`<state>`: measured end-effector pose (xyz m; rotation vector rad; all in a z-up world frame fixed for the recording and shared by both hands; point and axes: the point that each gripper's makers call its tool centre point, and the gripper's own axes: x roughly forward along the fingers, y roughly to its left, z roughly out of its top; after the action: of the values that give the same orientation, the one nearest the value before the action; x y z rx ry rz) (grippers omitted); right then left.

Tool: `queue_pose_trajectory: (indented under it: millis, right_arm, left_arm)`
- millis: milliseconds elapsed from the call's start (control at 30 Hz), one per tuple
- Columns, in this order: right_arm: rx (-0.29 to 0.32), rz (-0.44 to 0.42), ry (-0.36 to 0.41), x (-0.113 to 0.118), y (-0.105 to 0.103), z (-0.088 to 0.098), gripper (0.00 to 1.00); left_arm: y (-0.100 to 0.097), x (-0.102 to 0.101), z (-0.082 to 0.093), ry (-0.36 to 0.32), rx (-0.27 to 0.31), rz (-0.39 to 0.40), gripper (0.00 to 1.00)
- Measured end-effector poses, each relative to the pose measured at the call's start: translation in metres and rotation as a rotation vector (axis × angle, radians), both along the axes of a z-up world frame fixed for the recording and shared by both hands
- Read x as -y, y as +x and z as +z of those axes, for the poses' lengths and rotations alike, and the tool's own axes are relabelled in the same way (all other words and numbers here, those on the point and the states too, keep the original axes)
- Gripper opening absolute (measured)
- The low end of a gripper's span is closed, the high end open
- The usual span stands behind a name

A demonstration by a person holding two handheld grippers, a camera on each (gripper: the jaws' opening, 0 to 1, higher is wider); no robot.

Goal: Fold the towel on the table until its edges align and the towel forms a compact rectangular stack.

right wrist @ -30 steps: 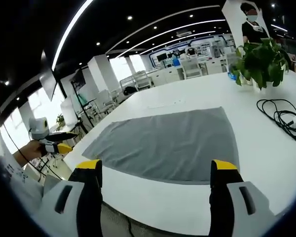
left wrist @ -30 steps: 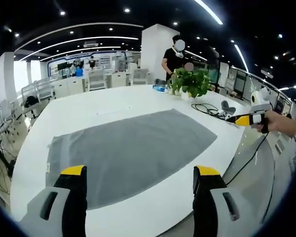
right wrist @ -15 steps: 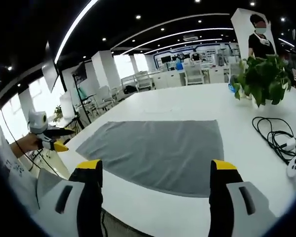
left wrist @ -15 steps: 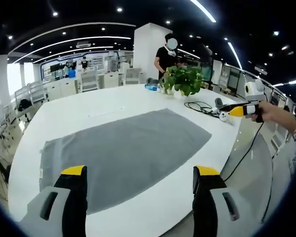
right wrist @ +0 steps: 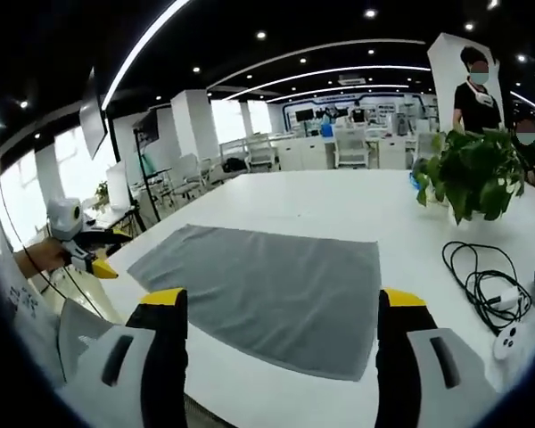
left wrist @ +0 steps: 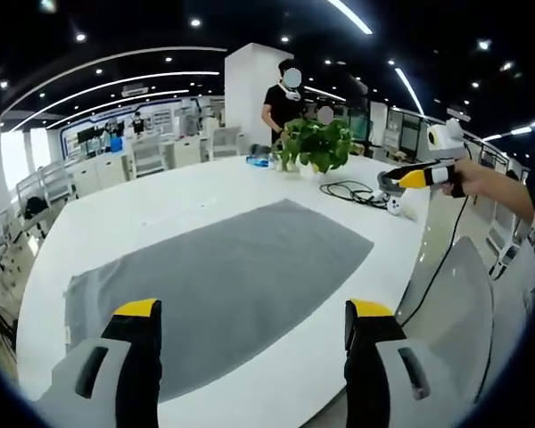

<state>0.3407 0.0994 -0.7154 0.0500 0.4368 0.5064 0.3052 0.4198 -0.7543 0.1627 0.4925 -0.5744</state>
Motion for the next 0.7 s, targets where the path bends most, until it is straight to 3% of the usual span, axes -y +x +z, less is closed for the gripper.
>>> queue_pose_trajectory:
  millis: [267, 600, 700]
  right_arm:
    - [0.053, 0.005, 0.002, 0.016, 0.018, 0.027, 0.86]
    - [0.086, 0.027, -0.007, 0.035, 0.036, 0.049, 0.86]
    - [0.107, 0.034, -0.023, 0.041, 0.041, 0.06, 0.86]
  left_arm:
    - [0.003, 0.006, 0.002, -0.041, 0.0, 0.035, 0.85]
    - [0.012, 0.025, 0.01, -0.031, 0.028, 0.034, 0.85]
    - [0.016, 0.025, 0.009, -0.031, 0.022, 0.069, 0.85]
